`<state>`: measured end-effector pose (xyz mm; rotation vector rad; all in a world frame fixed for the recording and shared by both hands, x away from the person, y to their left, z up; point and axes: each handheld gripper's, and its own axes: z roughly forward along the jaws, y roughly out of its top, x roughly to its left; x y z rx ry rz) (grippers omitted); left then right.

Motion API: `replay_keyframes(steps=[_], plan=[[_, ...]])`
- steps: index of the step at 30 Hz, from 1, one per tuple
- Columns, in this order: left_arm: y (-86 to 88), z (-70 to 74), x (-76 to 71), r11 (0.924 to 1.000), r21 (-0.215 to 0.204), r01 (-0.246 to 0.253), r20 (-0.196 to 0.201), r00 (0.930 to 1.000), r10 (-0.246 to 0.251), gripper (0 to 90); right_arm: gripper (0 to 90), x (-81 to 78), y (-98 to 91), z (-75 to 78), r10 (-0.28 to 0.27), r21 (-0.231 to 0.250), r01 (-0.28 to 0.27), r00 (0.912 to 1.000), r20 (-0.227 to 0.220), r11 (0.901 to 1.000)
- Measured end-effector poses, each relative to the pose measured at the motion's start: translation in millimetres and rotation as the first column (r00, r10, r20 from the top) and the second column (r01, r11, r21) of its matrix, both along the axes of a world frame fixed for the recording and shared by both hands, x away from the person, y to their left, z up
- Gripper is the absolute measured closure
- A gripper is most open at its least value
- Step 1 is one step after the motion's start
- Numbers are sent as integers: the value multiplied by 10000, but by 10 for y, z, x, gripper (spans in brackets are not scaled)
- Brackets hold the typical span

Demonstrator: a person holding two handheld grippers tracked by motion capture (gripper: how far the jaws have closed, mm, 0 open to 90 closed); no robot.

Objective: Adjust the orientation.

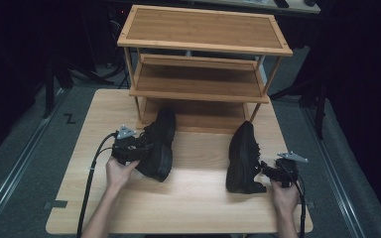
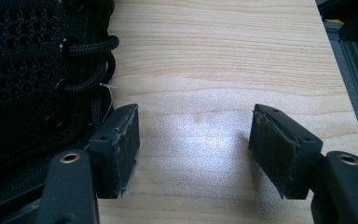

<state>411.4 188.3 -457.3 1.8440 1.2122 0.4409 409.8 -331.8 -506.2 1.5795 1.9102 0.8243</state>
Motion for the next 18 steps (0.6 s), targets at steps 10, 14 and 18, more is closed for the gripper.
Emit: replay_keyframes(steps=[10, 14, 18], plan=[[-169, 96, 19, 9994, 231, 249, 201, 9995, -254, 418, 337, 0, -3, 0, 9, 17, -9, 10000, 2, 10000], [-210, 106, 21, 9995, 139, 280, 258, 9993, -283, 423, 337, 0, -4, 0, 19, 29, -19, 10000, 7, 10000], [-233, 114, 27, 9995, 12, 318, 232, 9992, -318, 425, 337, -1, -5, 0, 20, 36, -20, 10000, 5, 10000]])
